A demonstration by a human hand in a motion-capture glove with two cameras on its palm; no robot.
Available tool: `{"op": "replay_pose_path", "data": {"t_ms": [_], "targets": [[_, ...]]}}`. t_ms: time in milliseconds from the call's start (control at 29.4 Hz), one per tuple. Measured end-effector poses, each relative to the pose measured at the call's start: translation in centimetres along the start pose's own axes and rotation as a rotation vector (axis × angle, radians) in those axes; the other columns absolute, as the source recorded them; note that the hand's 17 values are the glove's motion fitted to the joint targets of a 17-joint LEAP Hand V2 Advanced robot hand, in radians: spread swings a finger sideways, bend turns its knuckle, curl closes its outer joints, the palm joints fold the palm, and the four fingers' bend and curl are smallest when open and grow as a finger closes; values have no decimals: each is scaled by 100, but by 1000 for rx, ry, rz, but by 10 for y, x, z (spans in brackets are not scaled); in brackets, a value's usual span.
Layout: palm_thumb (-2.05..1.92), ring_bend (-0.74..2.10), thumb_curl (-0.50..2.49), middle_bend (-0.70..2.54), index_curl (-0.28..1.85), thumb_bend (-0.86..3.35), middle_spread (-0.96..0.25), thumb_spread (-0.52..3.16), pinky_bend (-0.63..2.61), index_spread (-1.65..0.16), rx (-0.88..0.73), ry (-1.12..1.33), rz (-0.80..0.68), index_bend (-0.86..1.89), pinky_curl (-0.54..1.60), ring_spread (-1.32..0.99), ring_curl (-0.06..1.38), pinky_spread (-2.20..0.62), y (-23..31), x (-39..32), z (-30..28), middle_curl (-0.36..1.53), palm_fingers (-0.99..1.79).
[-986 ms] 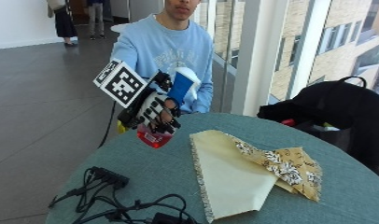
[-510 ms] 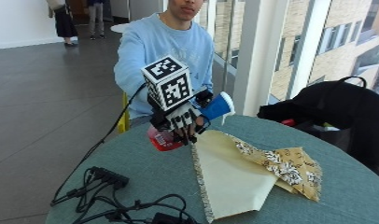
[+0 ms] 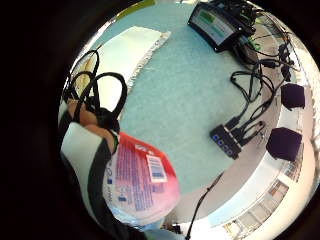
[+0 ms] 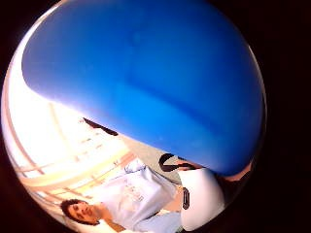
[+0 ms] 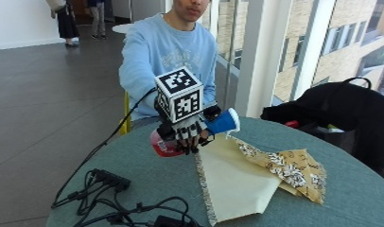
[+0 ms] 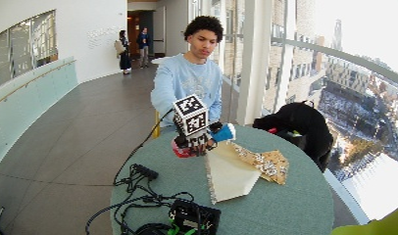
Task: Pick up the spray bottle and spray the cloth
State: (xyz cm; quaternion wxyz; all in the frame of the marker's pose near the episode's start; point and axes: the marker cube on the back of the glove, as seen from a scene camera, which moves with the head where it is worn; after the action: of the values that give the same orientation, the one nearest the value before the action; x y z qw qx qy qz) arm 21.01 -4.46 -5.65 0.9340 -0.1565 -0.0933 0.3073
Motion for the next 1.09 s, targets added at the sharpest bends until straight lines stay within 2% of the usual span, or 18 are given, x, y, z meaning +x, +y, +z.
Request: {"op": "replay_pose_path", "data": {"t_ms": [850, 1088], "targets": [[85, 57, 64, 33, 34, -3, -8, 69, 45, -22, -1, 16, -3, 13, 38, -8, 39, -10, 1, 2, 3, 44, 120], [84, 58, 64, 33, 34, -3, -8, 69, 45, -22, 48, -103, -88, 13, 38, -8, 39, -11, 10, -12, 2, 44, 120]]}}
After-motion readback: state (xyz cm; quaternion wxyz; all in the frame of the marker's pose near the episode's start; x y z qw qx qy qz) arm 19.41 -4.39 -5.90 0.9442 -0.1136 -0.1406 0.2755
